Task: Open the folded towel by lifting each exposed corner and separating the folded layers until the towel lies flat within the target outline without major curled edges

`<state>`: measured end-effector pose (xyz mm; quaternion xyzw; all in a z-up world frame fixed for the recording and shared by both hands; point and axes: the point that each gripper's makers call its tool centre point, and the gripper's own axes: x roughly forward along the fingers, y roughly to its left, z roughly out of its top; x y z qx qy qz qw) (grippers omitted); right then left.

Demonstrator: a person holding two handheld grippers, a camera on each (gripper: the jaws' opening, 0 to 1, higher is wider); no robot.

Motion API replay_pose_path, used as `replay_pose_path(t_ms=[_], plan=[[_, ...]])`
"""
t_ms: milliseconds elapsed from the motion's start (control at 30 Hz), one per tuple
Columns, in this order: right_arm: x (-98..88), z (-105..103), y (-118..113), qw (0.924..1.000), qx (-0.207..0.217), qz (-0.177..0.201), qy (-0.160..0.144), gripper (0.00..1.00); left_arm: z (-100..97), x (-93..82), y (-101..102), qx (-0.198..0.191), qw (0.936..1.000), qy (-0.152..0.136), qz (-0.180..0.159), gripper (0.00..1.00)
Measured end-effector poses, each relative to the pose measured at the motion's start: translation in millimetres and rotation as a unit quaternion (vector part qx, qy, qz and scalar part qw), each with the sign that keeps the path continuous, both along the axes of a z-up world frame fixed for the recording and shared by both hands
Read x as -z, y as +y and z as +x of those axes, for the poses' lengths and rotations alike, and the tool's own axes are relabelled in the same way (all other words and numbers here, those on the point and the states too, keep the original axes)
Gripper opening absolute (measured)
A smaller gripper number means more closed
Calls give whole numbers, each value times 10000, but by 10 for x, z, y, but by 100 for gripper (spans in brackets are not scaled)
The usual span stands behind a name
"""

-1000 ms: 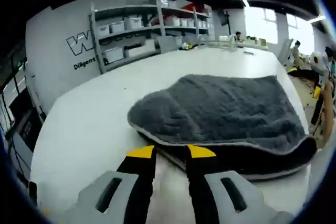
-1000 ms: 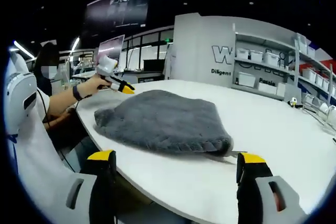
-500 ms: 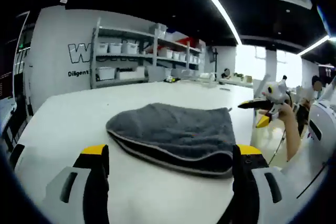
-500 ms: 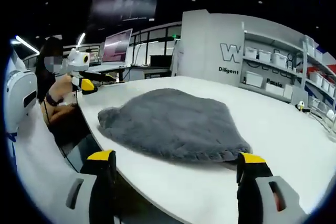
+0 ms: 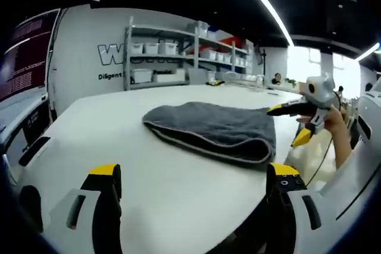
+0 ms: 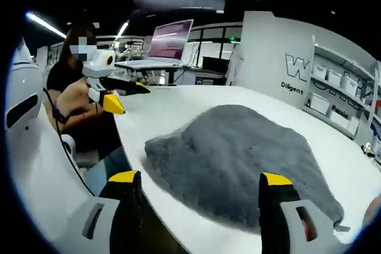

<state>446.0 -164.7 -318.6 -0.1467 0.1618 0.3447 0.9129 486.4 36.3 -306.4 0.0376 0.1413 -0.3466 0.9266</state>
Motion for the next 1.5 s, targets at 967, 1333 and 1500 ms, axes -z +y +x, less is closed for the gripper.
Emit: replay_pose_path(t_ms=[967, 1333, 1500], plan=[[198, -356, -172, 9972, -296, -675, 126, 3, 28, 73, -85, 274, 9991, 28, -329, 98], [229, -292, -1687, 9762, 1629, -1395, 317, 3, 46, 92, -113, 286, 9992, 71, -279, 97], [204, -203, -2282, 9580, 2373, -1586, 276, 3, 17, 68, -114, 292, 9991, 56, -318, 97]])
